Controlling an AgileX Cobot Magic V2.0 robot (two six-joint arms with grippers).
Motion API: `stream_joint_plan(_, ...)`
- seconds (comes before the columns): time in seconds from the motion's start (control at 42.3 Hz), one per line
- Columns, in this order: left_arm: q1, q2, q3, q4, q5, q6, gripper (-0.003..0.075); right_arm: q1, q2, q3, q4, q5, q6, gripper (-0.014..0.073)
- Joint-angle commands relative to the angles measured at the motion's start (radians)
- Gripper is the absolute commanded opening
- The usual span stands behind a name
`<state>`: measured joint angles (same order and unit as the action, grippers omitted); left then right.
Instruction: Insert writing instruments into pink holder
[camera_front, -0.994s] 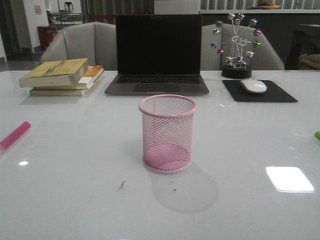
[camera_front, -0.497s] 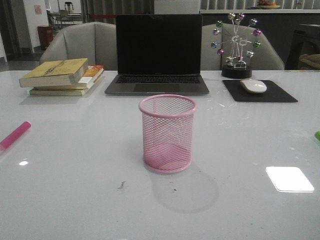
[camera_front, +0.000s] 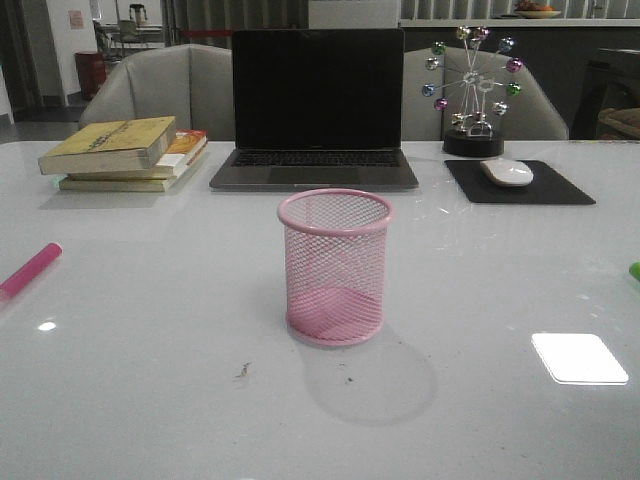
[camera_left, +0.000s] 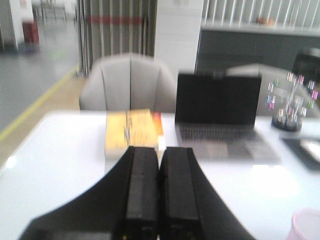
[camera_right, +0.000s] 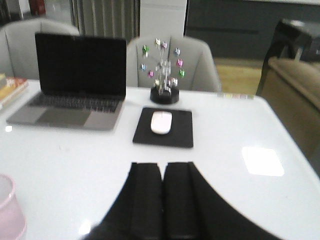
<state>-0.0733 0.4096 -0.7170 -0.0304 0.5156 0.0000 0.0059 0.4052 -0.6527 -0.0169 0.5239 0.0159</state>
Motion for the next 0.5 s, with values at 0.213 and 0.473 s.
stream_joint_plan(0.213,-0.001,0.174,-0.031,0.022,0.113,-0.006,0.0093,-0.004,0.203,-0.035,-0.013,0.059,-0.007,0.0058)
stream_joint_plan(0.473,-0.001,0.293,-0.031,0.043,0.118,-0.006,0.0093,-0.004,0.325,-0.035,-0.012,0.065,-0.007,0.0058)
